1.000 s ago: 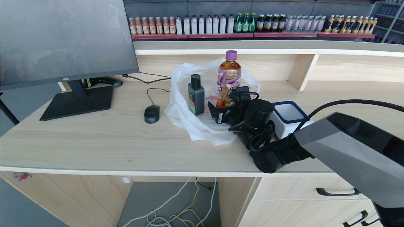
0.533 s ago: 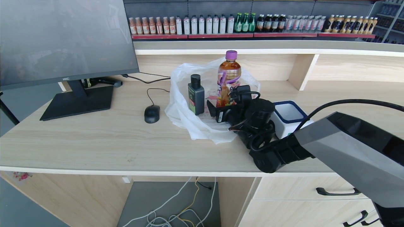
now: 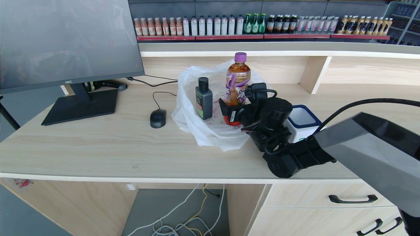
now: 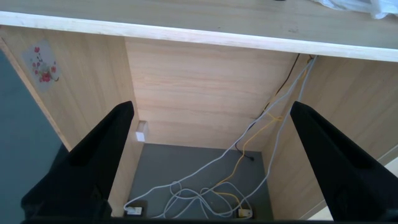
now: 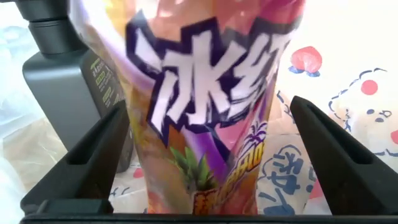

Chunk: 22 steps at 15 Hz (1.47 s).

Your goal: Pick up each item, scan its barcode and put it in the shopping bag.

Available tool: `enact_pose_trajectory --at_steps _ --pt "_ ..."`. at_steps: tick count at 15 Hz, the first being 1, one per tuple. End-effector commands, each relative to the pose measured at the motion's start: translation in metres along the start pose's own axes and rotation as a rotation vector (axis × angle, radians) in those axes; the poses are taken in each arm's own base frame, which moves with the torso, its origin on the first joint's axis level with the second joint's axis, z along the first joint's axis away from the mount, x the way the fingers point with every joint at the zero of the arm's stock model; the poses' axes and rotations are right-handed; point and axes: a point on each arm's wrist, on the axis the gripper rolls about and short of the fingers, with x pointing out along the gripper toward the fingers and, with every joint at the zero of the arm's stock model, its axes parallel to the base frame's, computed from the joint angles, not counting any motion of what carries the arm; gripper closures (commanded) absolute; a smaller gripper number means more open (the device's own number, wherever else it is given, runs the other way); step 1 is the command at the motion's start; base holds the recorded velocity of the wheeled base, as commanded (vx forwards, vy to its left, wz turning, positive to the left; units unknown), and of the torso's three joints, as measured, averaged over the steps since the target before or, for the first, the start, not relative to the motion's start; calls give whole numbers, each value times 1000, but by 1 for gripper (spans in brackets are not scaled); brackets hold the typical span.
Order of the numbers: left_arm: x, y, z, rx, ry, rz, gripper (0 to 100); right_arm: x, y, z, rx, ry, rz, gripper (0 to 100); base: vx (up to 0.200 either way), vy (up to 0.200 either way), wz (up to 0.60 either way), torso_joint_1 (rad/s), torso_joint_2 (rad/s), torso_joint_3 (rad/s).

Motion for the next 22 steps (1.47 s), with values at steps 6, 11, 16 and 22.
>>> enact_pose_trajectory --at_steps 6,11,16,22 --pt "0 0 0 0 0 0 0 -38 14 61 35 -67 45 0 0 0 0 0 0 0" --pt "0 0 0 0 0 0 0 -118 -9 138 86 -204 56 0 0 0 0 0 0 0" --pt "0 0 0 0 0 0 0 -255 -59 175 96 -278 51 0 0 0 0 0 0 0" --pt "0 0 0 0 0 0 0 -397 -104 122 62 -150 51 0 0 0 0 0 0 0"
